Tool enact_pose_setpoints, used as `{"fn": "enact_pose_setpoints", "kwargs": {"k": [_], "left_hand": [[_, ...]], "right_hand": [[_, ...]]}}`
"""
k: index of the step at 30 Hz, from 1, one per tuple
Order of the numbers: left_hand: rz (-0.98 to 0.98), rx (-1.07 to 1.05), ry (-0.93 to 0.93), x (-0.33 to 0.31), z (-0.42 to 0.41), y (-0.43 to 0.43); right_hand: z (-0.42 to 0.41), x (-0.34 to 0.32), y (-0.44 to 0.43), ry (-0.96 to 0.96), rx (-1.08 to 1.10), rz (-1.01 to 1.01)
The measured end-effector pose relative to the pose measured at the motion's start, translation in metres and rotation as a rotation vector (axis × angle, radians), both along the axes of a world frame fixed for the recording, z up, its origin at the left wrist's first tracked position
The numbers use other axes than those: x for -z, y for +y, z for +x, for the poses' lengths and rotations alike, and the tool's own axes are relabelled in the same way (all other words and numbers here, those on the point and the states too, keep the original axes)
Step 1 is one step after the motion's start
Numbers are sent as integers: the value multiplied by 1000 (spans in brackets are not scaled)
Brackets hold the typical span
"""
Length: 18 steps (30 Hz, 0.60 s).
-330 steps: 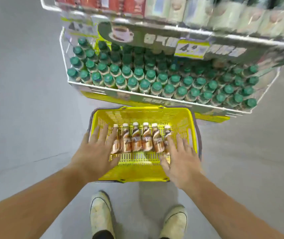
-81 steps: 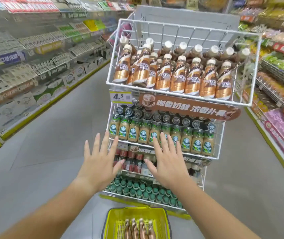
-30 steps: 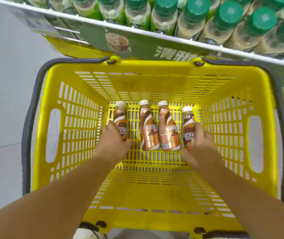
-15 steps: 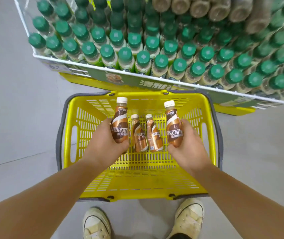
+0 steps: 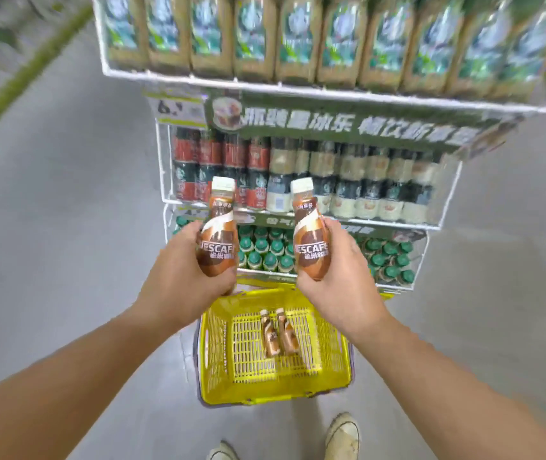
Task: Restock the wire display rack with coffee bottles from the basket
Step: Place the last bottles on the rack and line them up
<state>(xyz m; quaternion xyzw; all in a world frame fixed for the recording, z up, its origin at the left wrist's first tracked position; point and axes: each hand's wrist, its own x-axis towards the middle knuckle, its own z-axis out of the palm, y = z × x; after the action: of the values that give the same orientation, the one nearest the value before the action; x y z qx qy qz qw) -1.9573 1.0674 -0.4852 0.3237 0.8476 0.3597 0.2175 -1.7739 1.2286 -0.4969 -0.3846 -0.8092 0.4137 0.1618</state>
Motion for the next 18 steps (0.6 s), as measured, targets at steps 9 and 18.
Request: {"fn": "enact_pose_setpoints", "kwargs": {"k": [9, 18], "left_hand": [[260, -4, 185, -236, -4, -22], [505, 77, 307, -412, -19, -11]], "right_hand": [[-11, -230, -22, 186, 70, 130], [-25, -400, -18, 350, 98, 286]]}}
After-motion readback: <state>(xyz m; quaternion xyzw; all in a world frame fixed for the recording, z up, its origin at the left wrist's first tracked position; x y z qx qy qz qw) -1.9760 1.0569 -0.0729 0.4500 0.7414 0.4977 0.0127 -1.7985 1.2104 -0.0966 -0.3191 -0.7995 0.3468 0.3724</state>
